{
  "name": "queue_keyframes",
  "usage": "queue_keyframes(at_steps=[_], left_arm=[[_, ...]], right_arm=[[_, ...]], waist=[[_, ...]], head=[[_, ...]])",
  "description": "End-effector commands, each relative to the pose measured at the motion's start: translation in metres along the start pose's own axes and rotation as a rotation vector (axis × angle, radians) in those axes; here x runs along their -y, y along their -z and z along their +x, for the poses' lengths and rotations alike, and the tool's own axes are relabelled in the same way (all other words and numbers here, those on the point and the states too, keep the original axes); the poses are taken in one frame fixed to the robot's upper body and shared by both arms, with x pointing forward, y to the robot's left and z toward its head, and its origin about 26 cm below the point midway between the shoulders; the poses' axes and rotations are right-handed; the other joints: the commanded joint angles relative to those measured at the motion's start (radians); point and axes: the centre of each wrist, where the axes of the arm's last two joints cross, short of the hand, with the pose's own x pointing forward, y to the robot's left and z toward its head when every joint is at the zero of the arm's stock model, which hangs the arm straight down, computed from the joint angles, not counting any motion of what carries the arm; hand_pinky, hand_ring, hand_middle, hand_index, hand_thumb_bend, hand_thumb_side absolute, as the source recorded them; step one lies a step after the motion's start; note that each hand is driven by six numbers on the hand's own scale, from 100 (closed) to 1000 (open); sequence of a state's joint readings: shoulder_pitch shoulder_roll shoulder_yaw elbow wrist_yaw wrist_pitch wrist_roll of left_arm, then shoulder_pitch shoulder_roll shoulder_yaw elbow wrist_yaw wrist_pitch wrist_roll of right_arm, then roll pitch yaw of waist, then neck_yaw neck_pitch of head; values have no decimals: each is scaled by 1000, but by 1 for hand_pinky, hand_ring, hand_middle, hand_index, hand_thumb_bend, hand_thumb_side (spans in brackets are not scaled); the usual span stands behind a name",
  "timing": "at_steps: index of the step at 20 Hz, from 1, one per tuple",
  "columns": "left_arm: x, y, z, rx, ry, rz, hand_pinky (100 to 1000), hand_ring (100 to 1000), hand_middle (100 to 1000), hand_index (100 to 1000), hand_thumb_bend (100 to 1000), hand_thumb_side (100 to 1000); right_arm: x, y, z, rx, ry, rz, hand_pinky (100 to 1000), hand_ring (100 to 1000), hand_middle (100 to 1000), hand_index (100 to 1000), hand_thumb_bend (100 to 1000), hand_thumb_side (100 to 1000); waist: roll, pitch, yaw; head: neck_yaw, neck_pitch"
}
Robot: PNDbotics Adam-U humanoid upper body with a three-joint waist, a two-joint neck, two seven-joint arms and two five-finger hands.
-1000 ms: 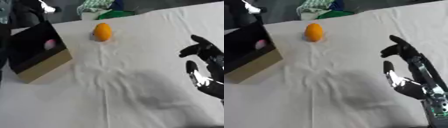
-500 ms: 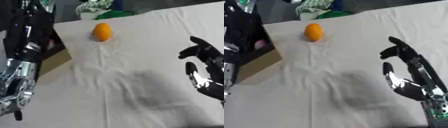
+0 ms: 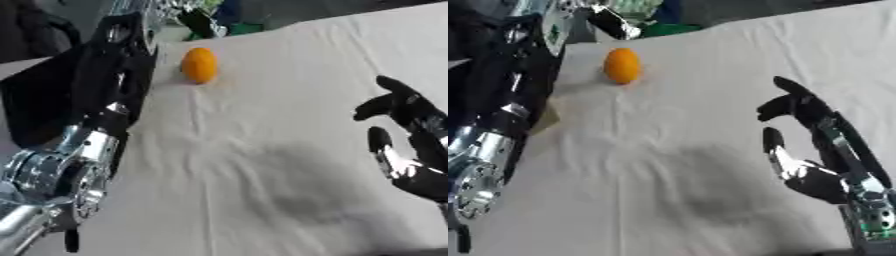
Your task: Pick up objects on the table and place them in the box.
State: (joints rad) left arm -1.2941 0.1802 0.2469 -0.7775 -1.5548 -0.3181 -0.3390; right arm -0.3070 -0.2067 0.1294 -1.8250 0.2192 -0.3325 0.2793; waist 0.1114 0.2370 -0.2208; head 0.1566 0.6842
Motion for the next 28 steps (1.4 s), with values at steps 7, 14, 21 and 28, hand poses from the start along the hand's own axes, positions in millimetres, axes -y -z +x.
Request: queue_keyframes(at_steps=[7,14,21,28], left_arm=[[18,-4,-24,-190,-13,-84,728,669,748,840,325,297],[51,-7,-26,-204,-61,-166,723,657,739,839,311,324],[74,-10,-28,-185,-50,-259,681,561,619,747,173,244],[40,-19,-50,-153,66,-26,539,339,335,484,100,205]], right_arm=[[2,3,3,20,-2,1,827,676,663,1000,100,484],[3,4,4,25,-4,-2,827,676,664,1000,100,482],[4,4,4,25,-8,-5,827,677,664,1000,100,482],[6,3,4,24,-11,-8,828,677,665,1000,100,480]], waist=[[-7,-14,0],[-9,-11,-1],[-10,-10,0],[-10,-13,3]], head=[[1,-12],[1,-14],[-1,-15],[-5,-18]])
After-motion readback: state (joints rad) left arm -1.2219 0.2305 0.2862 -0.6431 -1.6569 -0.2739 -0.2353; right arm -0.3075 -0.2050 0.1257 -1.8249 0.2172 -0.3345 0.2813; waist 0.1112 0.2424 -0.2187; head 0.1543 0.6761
